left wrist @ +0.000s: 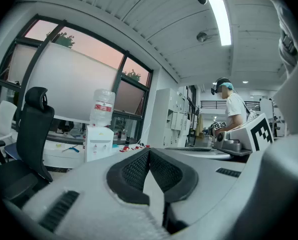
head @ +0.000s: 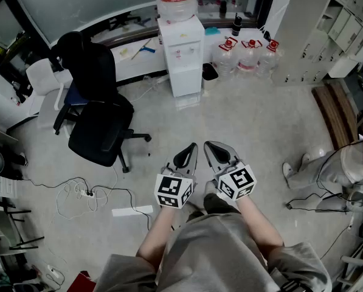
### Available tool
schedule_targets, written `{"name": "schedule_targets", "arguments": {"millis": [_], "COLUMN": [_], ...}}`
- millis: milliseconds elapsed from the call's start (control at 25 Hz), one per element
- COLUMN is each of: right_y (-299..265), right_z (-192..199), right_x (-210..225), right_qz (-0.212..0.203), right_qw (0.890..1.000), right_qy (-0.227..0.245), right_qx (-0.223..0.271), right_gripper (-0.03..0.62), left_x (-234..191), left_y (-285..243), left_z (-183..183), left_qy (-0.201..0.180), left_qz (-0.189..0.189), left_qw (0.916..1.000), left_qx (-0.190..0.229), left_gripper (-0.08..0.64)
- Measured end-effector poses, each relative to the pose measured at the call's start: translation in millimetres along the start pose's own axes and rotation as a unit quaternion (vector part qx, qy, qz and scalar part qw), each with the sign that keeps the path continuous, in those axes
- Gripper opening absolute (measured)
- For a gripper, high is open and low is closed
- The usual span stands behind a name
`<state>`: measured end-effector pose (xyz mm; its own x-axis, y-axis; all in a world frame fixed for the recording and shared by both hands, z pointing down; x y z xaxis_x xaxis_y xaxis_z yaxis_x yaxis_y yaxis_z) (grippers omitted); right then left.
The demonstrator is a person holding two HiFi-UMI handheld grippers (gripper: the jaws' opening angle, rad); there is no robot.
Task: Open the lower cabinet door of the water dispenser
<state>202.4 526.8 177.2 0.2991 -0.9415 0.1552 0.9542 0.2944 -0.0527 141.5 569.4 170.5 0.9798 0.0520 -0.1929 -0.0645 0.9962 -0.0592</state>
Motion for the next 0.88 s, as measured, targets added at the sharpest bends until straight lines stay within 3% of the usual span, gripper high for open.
{"name": "schedule_targets", "arguments": {"millis": [440,880], "right_y": [-12,-22], "right_z": [2,12], "right_x": [10,75], "right_qz": [-0.002,-0.003], "right_qw": [1.000,0.999], "right_qy": [-0.018,-0.034], "right_qx": [0.019,0.002], "right_gripper": [0.012,0.012], "left_x": [-11,-13], "left_y": [-12,-75], "left_z": [9,19], "left_qy": [0.004,0.024], "left_qz": [0.000,-0.010], "left_qw": [1.0000,0.9986], "left_qx": [-0.008,-0.047], "left_gripper": [0.008,0.008]}}
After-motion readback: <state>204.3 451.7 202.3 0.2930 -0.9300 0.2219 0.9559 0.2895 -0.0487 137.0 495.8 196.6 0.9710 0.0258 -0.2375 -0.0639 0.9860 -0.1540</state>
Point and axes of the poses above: the fingertips, and each gripper's own axes: y backward along the fingers, x to its right, z out of its underside, the point moved 3 cm from there along y, backward along the fingers, and after that the axes turned 4 degrees about x, right-handed, at the moved point
